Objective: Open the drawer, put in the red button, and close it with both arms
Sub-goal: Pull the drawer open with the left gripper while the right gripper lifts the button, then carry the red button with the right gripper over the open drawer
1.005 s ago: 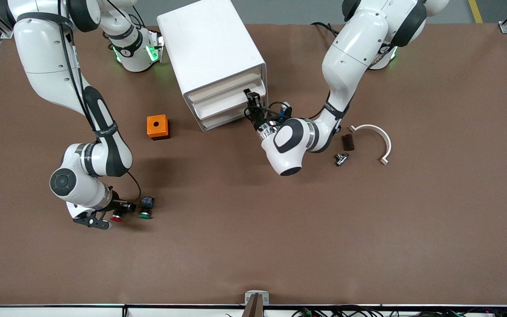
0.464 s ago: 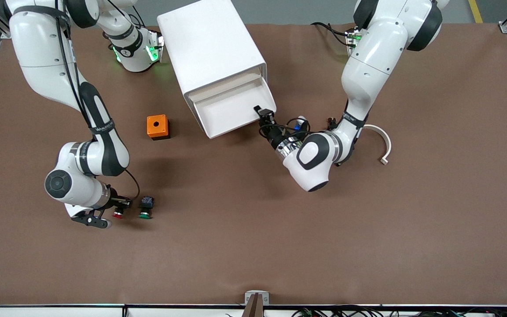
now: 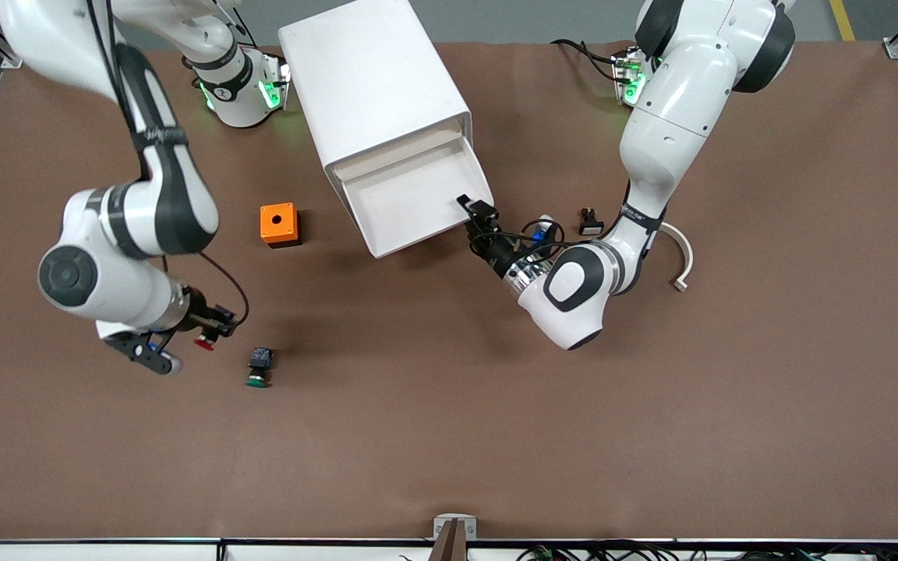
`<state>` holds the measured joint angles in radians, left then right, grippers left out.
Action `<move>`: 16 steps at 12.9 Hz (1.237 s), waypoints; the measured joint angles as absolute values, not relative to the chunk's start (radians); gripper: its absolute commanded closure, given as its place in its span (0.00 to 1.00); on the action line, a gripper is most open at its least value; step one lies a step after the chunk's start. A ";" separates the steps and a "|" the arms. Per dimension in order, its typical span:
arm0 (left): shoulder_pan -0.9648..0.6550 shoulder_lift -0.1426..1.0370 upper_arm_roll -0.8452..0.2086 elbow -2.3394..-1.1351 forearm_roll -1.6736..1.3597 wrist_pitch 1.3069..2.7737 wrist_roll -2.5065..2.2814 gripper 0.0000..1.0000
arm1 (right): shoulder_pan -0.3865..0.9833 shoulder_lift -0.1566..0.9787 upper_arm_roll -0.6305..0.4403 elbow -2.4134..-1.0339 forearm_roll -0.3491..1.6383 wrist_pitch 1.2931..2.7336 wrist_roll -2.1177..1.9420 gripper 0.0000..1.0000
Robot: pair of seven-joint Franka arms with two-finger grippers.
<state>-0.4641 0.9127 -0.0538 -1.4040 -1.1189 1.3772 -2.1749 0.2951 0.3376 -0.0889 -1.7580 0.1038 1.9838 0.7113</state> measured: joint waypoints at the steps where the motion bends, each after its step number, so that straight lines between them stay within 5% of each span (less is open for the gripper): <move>1: -0.464 0.912 -0.054 -1.397 -1.120 1.377 -2.137 0.00 | 0.349 0.292 -0.087 -1.784 0.114 1.963 0.812 1.00; 10: -0.393 0.868 -0.026 -1.242 -1.009 1.381 -1.356 0.01 | 0.805 0.193 -0.082 -1.835 0.133 1.996 1.582 1.00; 16: -0.445 0.717 -0.027 -1.234 -0.635 1.661 -1.117 0.01 | 0.943 0.216 -0.084 -1.902 0.133 2.130 1.799 1.00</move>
<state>-0.4455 0.7170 -0.0272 -1.2343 -0.6351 1.6608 -1.1166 0.9432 0.2155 -0.0839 -1.9018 0.1329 2.1304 1.7992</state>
